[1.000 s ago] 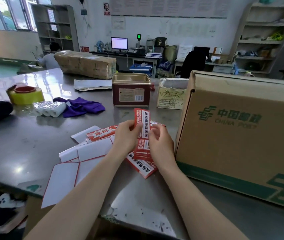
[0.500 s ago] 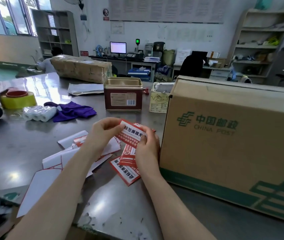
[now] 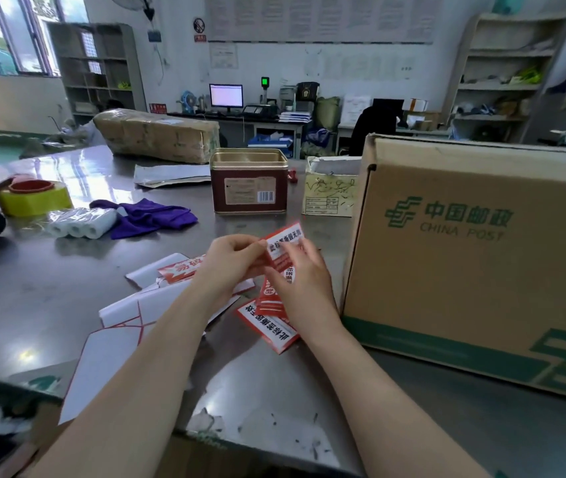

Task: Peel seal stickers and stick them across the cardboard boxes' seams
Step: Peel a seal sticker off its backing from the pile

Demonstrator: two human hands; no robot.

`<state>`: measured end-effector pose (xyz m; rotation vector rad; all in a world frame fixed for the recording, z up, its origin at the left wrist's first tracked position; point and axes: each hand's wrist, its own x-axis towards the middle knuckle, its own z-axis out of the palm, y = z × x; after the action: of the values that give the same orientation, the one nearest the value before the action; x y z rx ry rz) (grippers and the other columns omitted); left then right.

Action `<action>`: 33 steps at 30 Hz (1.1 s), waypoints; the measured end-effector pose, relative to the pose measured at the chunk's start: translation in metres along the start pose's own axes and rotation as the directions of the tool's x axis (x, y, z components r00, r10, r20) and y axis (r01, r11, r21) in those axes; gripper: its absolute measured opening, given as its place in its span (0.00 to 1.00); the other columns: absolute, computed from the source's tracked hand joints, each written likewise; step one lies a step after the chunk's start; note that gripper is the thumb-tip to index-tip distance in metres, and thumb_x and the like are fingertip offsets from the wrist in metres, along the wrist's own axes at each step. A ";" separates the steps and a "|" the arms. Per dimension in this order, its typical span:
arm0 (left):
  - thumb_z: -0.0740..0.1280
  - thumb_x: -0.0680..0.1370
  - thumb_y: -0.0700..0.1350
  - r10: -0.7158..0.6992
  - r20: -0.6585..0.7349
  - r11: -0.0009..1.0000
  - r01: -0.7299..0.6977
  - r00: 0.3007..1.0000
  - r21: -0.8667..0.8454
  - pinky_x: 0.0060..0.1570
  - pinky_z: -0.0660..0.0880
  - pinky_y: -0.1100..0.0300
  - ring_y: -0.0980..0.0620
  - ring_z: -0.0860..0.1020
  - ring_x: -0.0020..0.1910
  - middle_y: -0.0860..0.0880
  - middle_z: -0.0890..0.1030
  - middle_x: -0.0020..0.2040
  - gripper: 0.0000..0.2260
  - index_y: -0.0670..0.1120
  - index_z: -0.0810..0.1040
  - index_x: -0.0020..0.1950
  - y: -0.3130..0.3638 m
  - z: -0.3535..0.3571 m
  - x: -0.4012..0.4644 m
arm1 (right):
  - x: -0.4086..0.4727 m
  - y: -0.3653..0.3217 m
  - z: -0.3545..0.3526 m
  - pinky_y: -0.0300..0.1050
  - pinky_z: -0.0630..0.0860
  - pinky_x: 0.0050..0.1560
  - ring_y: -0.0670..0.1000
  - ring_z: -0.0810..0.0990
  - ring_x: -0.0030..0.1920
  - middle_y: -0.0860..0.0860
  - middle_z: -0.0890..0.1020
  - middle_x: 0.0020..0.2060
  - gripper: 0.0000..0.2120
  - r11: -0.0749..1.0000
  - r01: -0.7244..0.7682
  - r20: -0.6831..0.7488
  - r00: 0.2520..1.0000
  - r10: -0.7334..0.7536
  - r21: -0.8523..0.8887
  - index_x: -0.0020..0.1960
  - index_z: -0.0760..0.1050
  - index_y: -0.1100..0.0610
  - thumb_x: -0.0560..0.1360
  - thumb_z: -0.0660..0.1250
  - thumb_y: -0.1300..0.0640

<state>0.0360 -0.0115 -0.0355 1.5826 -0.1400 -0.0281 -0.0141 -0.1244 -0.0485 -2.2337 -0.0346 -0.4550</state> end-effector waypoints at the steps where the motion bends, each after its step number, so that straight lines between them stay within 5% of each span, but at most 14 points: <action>1: 0.63 0.79 0.40 -0.010 0.046 1.000 0.010 0.999 0.012 0.39 0.78 0.63 0.53 0.83 0.37 0.44 0.85 0.40 0.08 0.42 0.80 0.43 -0.001 0.001 0.000 | 0.000 0.001 -0.001 0.49 0.63 0.71 0.52 0.62 0.72 0.52 0.61 0.73 0.21 1.000 0.004 -0.015 1.000 -0.004 0.023 0.69 0.68 0.54 0.77 0.65 0.53; 10: 0.69 0.75 0.44 -0.005 0.167 0.999 -0.002 0.986 0.043 0.52 0.78 0.55 0.47 0.83 0.47 0.44 0.85 0.44 0.04 0.46 0.84 0.43 -0.010 0.001 0.001 | -0.003 0.005 -0.002 0.39 0.75 0.57 0.47 0.79 0.54 0.53 0.81 0.56 0.13 0.993 0.111 -0.163 0.981 -0.102 0.043 0.61 0.77 0.58 0.80 0.60 0.58; 20: 0.64 0.78 0.40 -0.019 0.154 0.999 0.023 0.988 -0.027 0.47 0.76 0.60 0.52 0.82 0.42 0.45 0.84 0.42 0.08 0.42 0.82 0.45 -0.007 0.004 0.002 | -0.002 0.003 -0.002 0.46 0.76 0.60 0.48 0.78 0.58 0.51 0.78 0.61 0.15 0.996 0.018 -0.176 0.984 -0.002 0.089 0.66 0.73 0.56 0.81 0.58 0.57; 25: 0.64 0.78 0.39 0.008 0.163 1.000 -0.004 0.987 -0.027 0.45 0.78 0.62 0.52 0.81 0.41 0.44 0.84 0.42 0.08 0.39 0.82 0.48 -0.006 0.004 0.003 | -0.004 0.001 -0.006 0.41 0.78 0.51 0.46 0.79 0.50 0.50 0.80 0.53 0.10 0.989 0.038 -0.188 0.982 -0.010 0.145 0.59 0.74 0.53 0.81 0.57 0.57; 33: 0.66 0.77 0.42 0.052 0.130 0.993 -0.066 0.990 0.102 0.54 0.78 0.51 0.46 0.84 0.46 0.43 0.85 0.44 0.07 0.44 0.83 0.47 -0.007 0.003 0.002 | -0.004 0.001 -0.006 0.43 0.78 0.55 0.47 0.79 0.52 0.52 0.79 0.53 0.10 0.968 -0.013 -0.162 0.985 0.055 0.251 0.58 0.76 0.55 0.81 0.58 0.56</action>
<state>0.0378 -0.0142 -0.0429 1.6824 -0.2922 -0.0762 -0.0194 -0.1291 -0.0473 -1.9406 0.0335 -0.5863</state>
